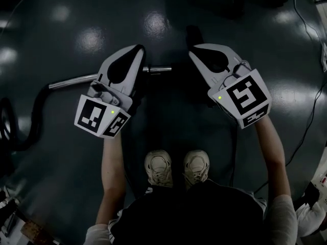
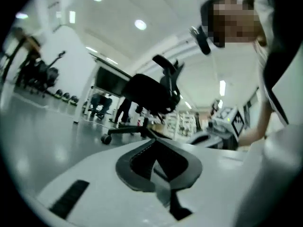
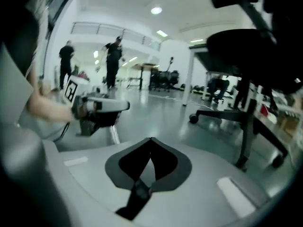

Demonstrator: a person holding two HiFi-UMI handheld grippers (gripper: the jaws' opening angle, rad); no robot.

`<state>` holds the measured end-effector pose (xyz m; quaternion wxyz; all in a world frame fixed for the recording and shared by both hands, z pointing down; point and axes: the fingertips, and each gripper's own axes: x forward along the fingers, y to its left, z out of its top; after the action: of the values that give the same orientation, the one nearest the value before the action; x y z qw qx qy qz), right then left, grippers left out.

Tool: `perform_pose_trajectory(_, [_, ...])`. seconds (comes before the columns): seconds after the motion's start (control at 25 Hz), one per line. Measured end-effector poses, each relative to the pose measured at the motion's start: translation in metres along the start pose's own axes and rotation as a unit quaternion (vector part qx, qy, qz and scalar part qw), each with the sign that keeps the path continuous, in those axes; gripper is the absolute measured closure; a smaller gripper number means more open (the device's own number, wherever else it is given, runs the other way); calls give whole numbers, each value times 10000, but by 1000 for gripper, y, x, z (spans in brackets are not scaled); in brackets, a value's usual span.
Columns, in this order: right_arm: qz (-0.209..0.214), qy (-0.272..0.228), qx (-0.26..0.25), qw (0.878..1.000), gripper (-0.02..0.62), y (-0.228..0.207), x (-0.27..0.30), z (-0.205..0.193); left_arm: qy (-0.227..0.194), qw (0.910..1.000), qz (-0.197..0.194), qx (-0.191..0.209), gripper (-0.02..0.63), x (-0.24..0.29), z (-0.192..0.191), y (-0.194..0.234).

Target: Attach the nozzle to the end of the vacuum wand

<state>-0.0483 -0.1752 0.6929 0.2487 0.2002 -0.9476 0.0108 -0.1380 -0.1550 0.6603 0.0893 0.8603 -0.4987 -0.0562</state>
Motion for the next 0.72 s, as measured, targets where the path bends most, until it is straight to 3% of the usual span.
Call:
perform_pose_trajectory(0.04, [-283, -339, 552, 9975, 588, -8, -5, 10, -444, 9974, 314, -480, 600, -5, 11, 7])
perform_pose_trajectory(0.12, [-993, -935, 1540, 9786, 588, -25, -17, 20, -982, 9853, 930, -1043, 600, -13, 20, 18])
perform_pose_trajectory(0.2, [-1671, -1340, 2276, 9499, 588, -39, -31, 20, -1016, 9798, 1313, -1116, 600, -17, 17, 20])
perform_pose_trajectory(0.28, [-1945, -1489, 2645, 9328, 588, -43, -40, 18, -837, 9816, 1453, -911, 600, -17, 13, 16])
perform_pose_trajectory(0.44, [-1990, -1410, 2481, 9375, 588, -43, -46, 17, -655, 9847, 1538, -494, 600, -17, 14, 10])
perform_pose_trajectory(0.72, [-2157, -1489, 2386, 9351, 589, -52, -47, 12, -578, 9844, 1638, -298, 601, -13, 7, 12])
